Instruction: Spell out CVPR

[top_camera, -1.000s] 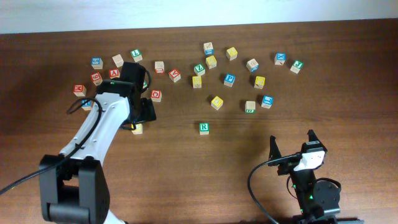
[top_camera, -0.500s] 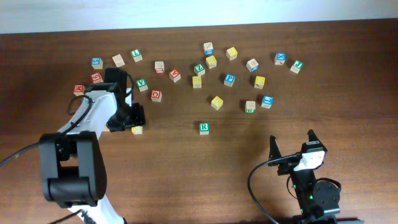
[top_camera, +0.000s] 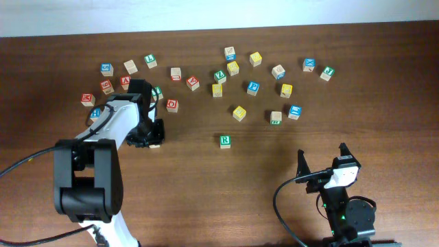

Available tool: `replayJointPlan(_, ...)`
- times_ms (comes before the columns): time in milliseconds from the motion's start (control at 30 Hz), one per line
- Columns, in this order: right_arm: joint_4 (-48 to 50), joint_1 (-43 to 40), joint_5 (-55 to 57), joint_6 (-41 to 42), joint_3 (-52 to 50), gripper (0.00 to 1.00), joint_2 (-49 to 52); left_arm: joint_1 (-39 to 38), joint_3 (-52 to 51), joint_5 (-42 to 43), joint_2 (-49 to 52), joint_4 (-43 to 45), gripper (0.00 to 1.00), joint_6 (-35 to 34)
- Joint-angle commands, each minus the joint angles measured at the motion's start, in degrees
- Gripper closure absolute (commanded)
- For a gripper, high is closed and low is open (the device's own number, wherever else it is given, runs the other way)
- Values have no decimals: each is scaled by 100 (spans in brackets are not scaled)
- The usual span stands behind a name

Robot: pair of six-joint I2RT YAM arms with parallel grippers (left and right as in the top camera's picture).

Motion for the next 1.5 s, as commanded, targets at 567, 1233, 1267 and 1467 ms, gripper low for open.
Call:
replayJointPlan(567,-28,-28,68,20,-31,2,-37,-1952,398,-632,74,-713,74,-1226)
replayJointPlan(1233,-28,-28,68,20,-31,2,-37,-1934,1113,-387,72,-1220,47,-1349)
replayJointPlan(1267,-28,-28,68,20,-31,2,-37,-1934,1550,-387,72,-1488,34,-1344)
replayJointPlan(1467,-28,-28,68,20,-31,2,-37,-776,3674,-341,72,-2212,6,-1541)
